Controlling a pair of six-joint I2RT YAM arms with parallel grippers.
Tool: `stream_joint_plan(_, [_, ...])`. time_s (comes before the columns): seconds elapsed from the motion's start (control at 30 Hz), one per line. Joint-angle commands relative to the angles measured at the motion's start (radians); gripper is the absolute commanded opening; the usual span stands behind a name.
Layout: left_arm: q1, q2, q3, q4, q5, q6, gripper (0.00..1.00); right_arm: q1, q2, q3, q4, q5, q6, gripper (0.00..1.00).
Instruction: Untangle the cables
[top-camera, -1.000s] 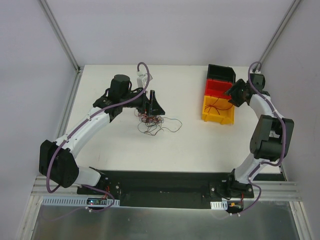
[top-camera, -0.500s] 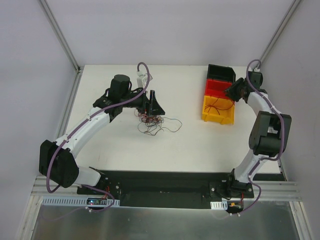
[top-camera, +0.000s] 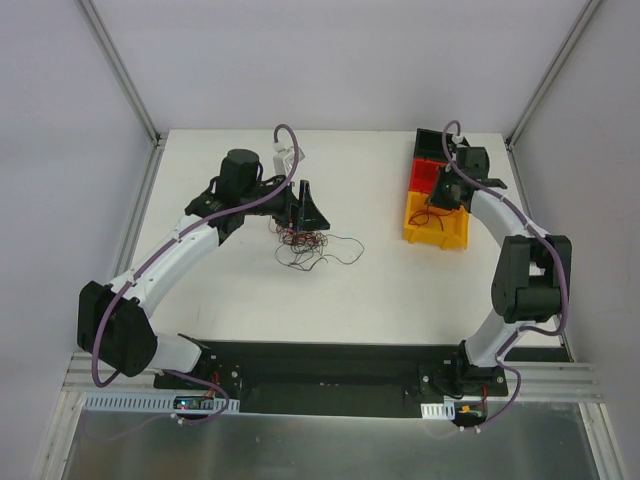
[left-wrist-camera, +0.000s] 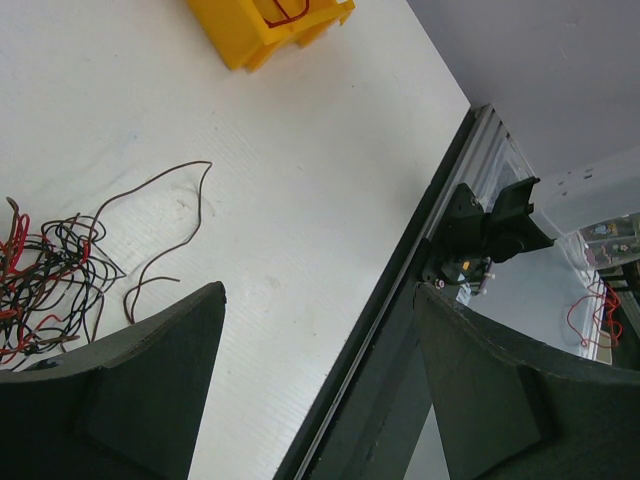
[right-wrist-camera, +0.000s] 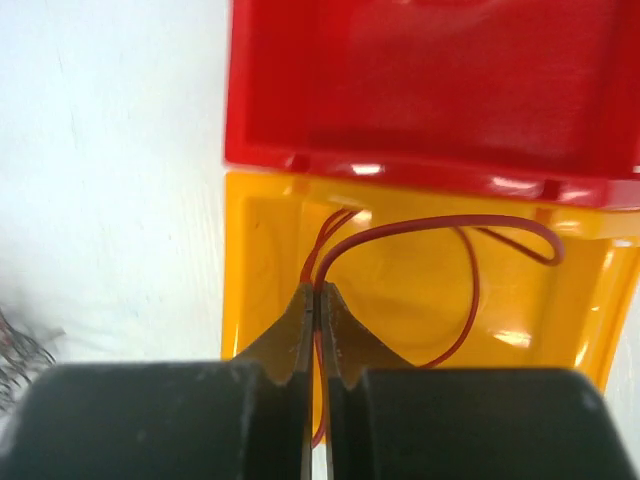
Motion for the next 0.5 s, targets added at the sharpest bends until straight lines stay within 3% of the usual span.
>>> stream_joint_plan(0.0, [-0.009,-0.040,0.005,0.019,0.013,0.023,0.75,0.066,-0.022,0.032,-0.196,0.065,-0.225,0.00])
stream_joint_plan(0.17, [-0.009,-0.038,0.003,0.019,0.011,0.024,0.75,0.075,0.144,0.188,-0.365,0.099,-0.262,0.00])
stream_joint_plan(0.47, [-0.009,-0.029,0.002,0.014,-0.003,0.033,0.75,0.103,0.313,0.250,-0.413,0.183,-0.294,0.00])
